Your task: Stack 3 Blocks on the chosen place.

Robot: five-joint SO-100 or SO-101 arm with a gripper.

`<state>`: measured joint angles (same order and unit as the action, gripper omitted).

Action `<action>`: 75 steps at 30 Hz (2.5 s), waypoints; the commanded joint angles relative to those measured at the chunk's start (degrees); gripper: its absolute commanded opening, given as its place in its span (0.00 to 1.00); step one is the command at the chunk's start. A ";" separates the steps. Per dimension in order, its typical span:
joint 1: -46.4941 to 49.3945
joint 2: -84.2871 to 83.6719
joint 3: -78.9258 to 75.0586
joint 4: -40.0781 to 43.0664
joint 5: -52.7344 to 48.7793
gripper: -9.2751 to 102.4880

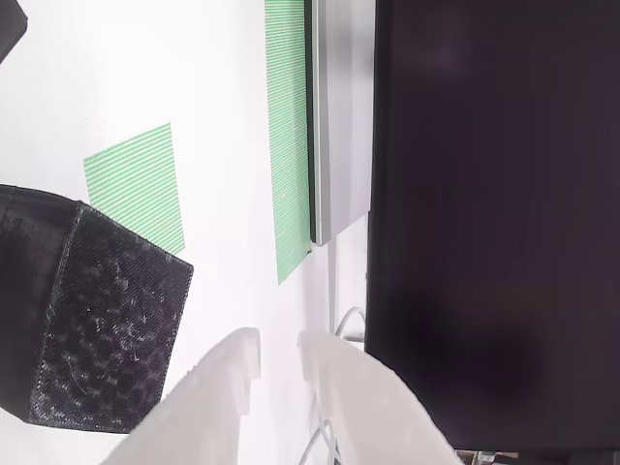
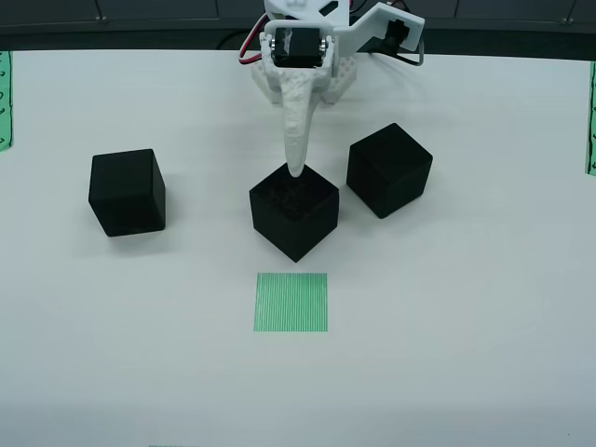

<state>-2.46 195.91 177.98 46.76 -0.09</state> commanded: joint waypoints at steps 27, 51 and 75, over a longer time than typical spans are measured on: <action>0.79 -19.34 -13.27 0.00 -1.58 0.08; 4.57 -66.36 -63.72 25.93 -36.21 0.08; 4.92 -86.57 -69.17 39.64 -55.37 0.35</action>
<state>2.37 110.39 111.45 86.04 -55.20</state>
